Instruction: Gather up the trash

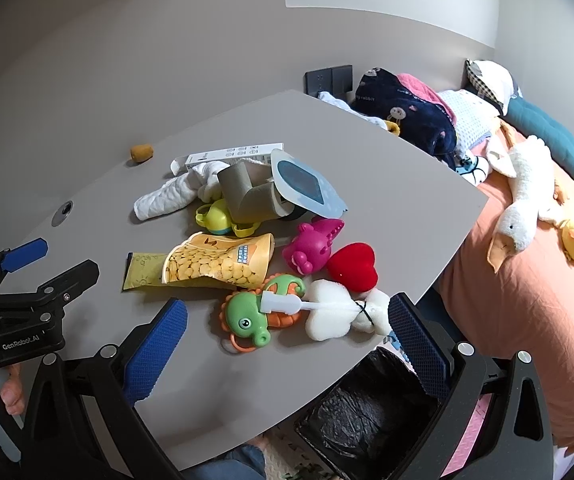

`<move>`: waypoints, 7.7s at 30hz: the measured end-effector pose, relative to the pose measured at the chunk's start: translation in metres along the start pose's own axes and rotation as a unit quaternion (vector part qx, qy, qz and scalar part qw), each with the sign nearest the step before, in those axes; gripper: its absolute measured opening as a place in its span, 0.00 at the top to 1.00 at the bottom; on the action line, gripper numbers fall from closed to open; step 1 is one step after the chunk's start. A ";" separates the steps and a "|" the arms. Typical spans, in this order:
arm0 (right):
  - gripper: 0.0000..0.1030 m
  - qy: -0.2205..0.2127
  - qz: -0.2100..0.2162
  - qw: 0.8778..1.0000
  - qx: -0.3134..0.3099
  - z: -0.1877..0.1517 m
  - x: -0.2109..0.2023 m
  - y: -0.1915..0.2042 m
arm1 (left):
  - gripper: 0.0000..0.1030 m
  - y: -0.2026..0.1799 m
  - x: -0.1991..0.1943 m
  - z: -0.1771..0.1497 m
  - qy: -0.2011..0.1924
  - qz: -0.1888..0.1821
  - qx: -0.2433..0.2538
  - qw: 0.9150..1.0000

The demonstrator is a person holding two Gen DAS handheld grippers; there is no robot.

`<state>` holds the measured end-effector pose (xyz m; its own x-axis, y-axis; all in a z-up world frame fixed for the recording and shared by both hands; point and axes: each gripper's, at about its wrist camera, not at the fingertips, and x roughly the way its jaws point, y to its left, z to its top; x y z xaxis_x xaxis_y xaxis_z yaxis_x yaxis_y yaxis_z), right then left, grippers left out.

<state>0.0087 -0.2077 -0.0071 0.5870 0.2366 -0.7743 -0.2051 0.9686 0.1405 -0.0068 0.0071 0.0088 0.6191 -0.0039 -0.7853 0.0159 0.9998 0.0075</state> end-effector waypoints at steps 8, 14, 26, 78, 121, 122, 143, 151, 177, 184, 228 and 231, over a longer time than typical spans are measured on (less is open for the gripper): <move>0.03 0.000 -0.001 1.000 0.000 0.000 0.000 -0.001 | 0.06 -0.002 0.003 -0.002 0.002 -0.004 0.000 1.000; 0.03 0.005 -0.002 1.000 -0.009 -0.004 0.000 0.003 | 0.06 -0.001 -0.001 -0.001 0.000 -0.005 -0.004 1.000; 0.03 0.024 -0.016 0.995 -0.099 -0.003 0.025 0.035 | 0.06 0.018 0.010 -0.011 0.013 0.035 -0.010 0.999; 0.77 0.007 0.105 0.993 -0.055 0.067 0.026 0.018 | 0.11 -0.023 0.123 0.016 0.086 -0.063 0.211 0.972; 0.77 -0.031 0.054 0.992 0.109 -0.029 -0.074 -0.162 | 0.84 -0.192 0.011 0.002 0.017 -0.176 0.232 0.957; 0.77 -0.031 0.048 0.992 0.116 -0.034 -0.077 -0.168 | 0.84 -0.200 0.011 0.001 0.018 -0.181 0.237 0.954; 0.26 -0.013 -0.066 0.972 0.225 -0.110 -0.115 -0.263 | 0.07 -0.312 0.029 -0.056 0.078 -0.211 0.357 0.907; 0.26 -0.013 -0.077 0.969 0.236 -0.114 -0.113 -0.271 | 0.07 -0.307 0.029 -0.057 0.064 -0.211 0.359 0.907; 0.26 0.015 -0.013 0.988 0.156 -0.062 -0.058 -0.207 | 0.07 -0.208 0.047 -0.030 0.061 -0.134 0.288 0.946; 0.26 0.028 0.010 0.992 0.126 -0.047 -0.038 -0.178 | 0.07 -0.177 0.060 -0.018 0.065 -0.118 0.263 0.955; 0.36 0.134 0.085 0.983 -0.094 -0.004 0.086 -0.058 | 0.49 -0.040 0.082 -0.007 0.079 -0.073 0.116 0.987; 0.47 0.131 0.080 0.981 -0.116 -0.008 0.086 -0.048 | 0.49 -0.039 0.080 -0.009 0.080 -0.068 0.110 0.988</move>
<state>0.0628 -0.2348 -0.0849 0.3168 0.3266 -0.8905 -0.4690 0.8700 0.1523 0.0350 -0.0317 -0.0595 0.4681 -0.1183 -0.8757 0.2720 0.9622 0.0154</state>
